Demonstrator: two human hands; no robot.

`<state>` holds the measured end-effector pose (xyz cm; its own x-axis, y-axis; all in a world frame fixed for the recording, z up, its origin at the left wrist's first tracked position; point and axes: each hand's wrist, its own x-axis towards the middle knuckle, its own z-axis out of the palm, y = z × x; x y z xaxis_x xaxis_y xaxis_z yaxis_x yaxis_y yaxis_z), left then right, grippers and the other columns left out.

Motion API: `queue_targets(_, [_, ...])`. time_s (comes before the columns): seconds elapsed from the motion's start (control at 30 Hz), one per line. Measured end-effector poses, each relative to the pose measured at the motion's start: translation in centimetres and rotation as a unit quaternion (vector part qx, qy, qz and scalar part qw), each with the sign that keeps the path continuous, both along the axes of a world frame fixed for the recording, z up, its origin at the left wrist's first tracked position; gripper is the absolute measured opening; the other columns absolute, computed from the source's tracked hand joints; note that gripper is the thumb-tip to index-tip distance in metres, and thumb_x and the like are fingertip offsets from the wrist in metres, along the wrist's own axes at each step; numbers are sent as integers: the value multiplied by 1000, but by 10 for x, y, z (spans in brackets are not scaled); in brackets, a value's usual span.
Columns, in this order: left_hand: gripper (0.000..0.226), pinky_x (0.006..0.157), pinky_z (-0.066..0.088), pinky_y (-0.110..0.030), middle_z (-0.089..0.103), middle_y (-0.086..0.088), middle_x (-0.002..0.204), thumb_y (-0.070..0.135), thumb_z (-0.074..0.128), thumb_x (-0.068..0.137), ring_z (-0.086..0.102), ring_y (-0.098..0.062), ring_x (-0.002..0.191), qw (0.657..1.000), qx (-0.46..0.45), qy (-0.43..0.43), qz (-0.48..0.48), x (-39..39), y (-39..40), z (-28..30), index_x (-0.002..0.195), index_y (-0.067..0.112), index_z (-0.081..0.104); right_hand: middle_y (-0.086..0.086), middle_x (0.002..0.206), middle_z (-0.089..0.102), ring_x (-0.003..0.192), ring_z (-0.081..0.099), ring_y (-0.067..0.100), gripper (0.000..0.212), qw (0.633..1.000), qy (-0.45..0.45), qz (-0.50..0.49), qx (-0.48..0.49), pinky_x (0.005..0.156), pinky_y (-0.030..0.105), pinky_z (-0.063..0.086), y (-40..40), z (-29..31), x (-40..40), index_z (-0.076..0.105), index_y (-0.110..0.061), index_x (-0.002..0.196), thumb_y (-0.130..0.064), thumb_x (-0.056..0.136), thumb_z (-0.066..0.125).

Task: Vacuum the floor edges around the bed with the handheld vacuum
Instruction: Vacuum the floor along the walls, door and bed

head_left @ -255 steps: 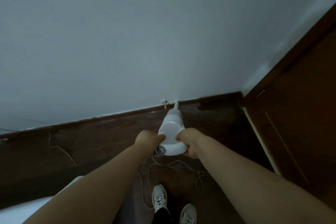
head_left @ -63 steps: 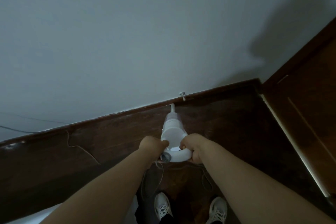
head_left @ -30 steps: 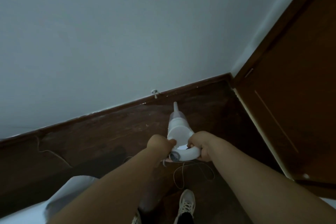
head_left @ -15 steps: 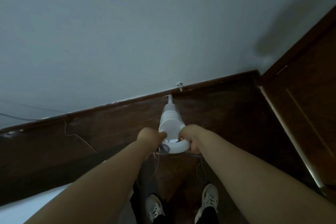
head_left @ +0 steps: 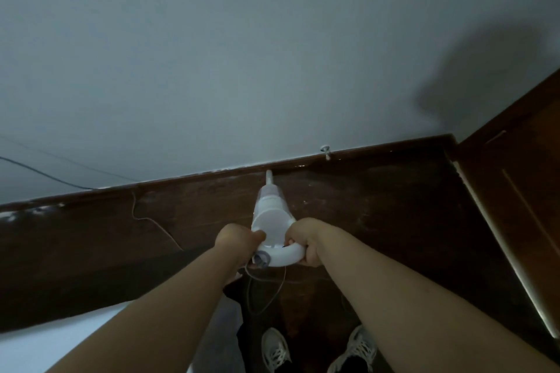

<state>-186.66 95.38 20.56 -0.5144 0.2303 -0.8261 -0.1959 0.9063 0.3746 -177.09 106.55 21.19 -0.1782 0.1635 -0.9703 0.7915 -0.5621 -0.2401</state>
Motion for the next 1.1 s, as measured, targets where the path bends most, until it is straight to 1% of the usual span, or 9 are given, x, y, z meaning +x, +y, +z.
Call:
queue_targets(0.17, [27, 52, 44, -28, 65, -7, 73, 29, 65, 89, 56, -16, 56, 1000, 9, -6, 21, -5, -8, -1, 101, 5, 67, 14, 118, 52, 114, 55, 27, 47, 1000, 2, -5, 13, 85, 35, 51, -7, 8, -8, 47, -13, 135, 5, 91, 47])
queue_targets(0.23, [28, 58, 48, -29, 66, -7, 78, 30, 65, 88, 59, -17, 62, 1000, 15, -12, 20, -2, -3, -1, 102, 6, 67, 15, 122, 51, 112, 55, 28, 48, 1000, -3, -2, 17, 84, 36, 51, 0, 6, -6, 46, -13, 135, 5, 90, 48])
queue_targets(0.33, [28, 65, 53, -31, 67, -8, 82, 30, 65, 88, 62, -18, 68, 999, 22, -21, 26, 5, 7, -1, 103, 7, 66, 15, 110, 51, 94, 56, 27, 47, 1000, -5, -6, 26, 79, 36, 51, 9, 1, 0, 49, -11, 132, 7, 88, 48])
queue_targets(0.5, [28, 82, 57, -38, 69, -10, 88, 30, 65, 88, 66, -23, 79, 999, 32, -7, 8, 19, 29, -1, 102, 5, 67, 15, 114, 53, 92, 57, 27, 49, 999, -17, -20, 43, 65, 35, 53, 27, -6, 16, 52, -11, 129, 7, 84, 52])
queue_targets(0.67, [31, 78, 58, -36, 70, -12, 91, 30, 66, 87, 68, -25, 82, 999, 41, 2, -8, 42, 71, -3, 101, 2, 66, 16, 109, 56, 92, 60, 28, 43, 998, -26, -33, 53, 76, 37, 56, 69, -7, 43, 53, -10, 124, 4, 83, 56])
queue_targets(0.73, [32, 80, 58, -37, 70, -13, 93, 31, 66, 87, 68, -26, 86, 999, 37, 12, -23, 56, 89, -1, 100, 2, 66, 17, 114, 56, 100, 61, 28, 45, 997, -34, -38, 53, 83, 39, 56, 86, -7, 56, 53, -10, 125, 4, 82, 57])
queue_targets(0.87, [31, 83, 58, -40, 71, -14, 95, 30, 65, 86, 69, -27, 88, 998, 32, 26, -36, 76, 118, 0, 97, 2, 66, 18, 121, 56, 98, 59, 26, 46, 997, -34, -52, 50, 81, 37, 55, 116, -6, 75, 52, -9, 126, 2, 81, 58])
queue_targets(0.97, [30, 77, 58, -36, 71, -14, 92, 29, 66, 85, 69, -27, 85, 998, 32, 29, -35, 87, 140, 3, 95, 1, 65, 18, 121, 56, 95, 58, 26, 44, 997, -32, -59, 48, 75, 36, 54, 137, -3, 86, 52, -8, 125, 2, 83, 57])
queue_targets(1.1, [28, 52, 45, -26, 64, -7, 77, 30, 66, 85, 60, -18, 65, 998, 22, 34, -39, 103, 171, 7, 90, 3, 63, 18, 118, 56, 100, 59, 27, 43, 995, -30, -77, 50, 77, 37, 54, 165, 0, 102, 52, -6, 124, 4, 83, 56])
